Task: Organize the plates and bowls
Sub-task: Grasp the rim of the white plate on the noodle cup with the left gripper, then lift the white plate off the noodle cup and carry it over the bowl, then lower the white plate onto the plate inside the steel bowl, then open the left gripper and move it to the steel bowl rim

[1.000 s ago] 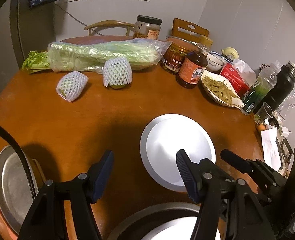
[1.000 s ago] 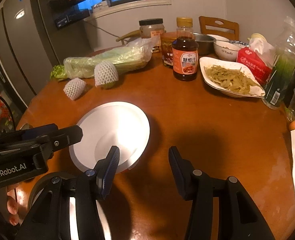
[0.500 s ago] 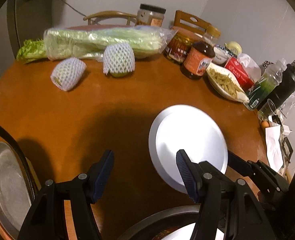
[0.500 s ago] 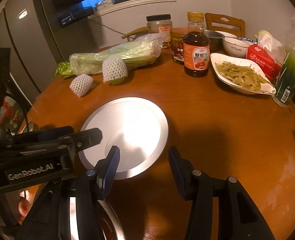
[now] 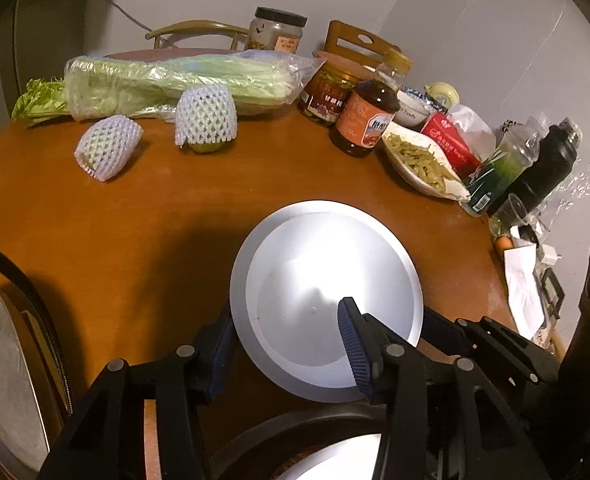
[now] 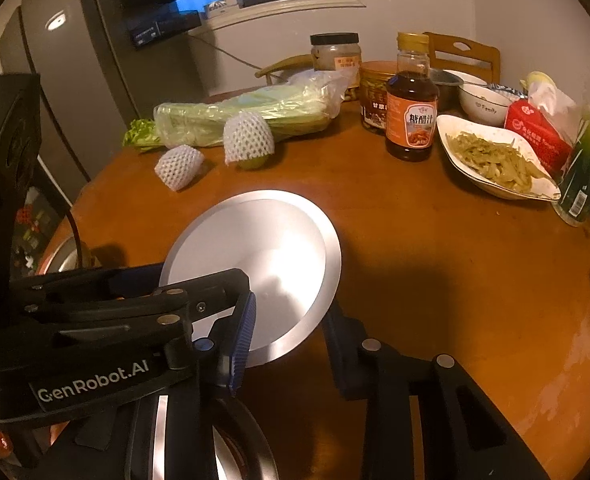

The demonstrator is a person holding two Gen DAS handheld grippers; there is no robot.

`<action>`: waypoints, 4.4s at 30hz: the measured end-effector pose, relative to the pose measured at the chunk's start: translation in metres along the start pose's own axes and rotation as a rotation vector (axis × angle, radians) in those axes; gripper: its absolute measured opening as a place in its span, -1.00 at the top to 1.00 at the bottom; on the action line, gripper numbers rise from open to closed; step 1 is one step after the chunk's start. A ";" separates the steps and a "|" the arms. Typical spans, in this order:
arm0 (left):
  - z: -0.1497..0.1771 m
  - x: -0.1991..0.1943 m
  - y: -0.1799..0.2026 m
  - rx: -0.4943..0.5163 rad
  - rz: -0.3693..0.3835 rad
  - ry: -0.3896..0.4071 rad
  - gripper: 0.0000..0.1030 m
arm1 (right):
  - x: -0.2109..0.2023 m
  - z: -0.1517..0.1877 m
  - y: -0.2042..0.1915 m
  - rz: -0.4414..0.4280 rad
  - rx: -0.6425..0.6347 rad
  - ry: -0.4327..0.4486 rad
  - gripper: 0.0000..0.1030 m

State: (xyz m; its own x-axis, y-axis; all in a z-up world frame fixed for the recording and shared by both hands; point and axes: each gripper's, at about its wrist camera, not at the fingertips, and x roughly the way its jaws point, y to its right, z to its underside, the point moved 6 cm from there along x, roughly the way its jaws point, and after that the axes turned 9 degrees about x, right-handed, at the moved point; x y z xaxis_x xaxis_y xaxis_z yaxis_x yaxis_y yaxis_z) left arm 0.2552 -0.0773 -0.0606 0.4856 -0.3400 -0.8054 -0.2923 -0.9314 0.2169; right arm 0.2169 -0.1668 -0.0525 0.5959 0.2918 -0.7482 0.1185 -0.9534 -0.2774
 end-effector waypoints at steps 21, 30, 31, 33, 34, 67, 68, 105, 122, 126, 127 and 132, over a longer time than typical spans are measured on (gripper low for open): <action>0.003 -0.071 0.012 0.030 -0.026 0.115 0.06 | -0.053 -0.005 -0.026 -0.032 -0.040 0.096 0.35; 0.017 -0.107 0.023 0.041 -0.036 0.164 0.06 | -0.087 0.005 -0.042 -0.046 -0.058 0.142 0.35; 0.019 -0.111 0.024 0.042 -0.036 0.169 0.06 | -0.090 0.006 -0.043 -0.047 -0.059 0.145 0.35; 0.022 -0.118 0.026 0.046 -0.038 0.175 0.06 | -0.097 0.009 -0.046 -0.052 -0.061 0.153 0.35; 0.024 -0.121 0.026 0.046 -0.037 0.179 0.06 | -0.101 0.011 -0.048 -0.054 -0.062 0.158 0.35; 0.074 -0.149 0.039 0.043 -0.024 0.188 0.06 | -0.136 0.055 -0.058 -0.076 -0.082 0.175 0.35; 0.075 -0.148 0.040 0.044 -0.023 0.184 0.06 | -0.136 0.057 -0.057 -0.075 -0.080 0.172 0.35; 0.099 -0.096 0.029 0.034 -0.063 0.062 0.06 | -0.098 0.091 -0.037 -0.031 -0.068 0.055 0.35; 0.102 -0.095 0.027 0.036 -0.091 0.059 0.05 | -0.094 0.093 -0.035 -0.011 -0.073 0.041 0.30; 0.103 -0.095 0.025 0.032 -0.093 0.059 0.05 | -0.095 0.093 -0.036 -0.001 -0.075 0.044 0.27; 0.102 -0.095 0.024 0.030 -0.096 0.058 0.05 | -0.095 0.093 -0.036 0.004 -0.077 0.045 0.27; 0.101 -0.097 0.022 0.025 -0.105 0.058 0.05 | -0.096 0.092 -0.035 0.025 -0.075 0.050 0.26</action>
State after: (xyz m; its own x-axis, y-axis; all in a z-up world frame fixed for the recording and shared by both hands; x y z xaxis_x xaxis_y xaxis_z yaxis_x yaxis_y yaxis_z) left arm 0.1186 -0.0519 -0.0338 0.5617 -0.2480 -0.7893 -0.2572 -0.9591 0.1184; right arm 0.0827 -0.1545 -0.0264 0.6383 0.2654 -0.7226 0.1609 -0.9639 -0.2120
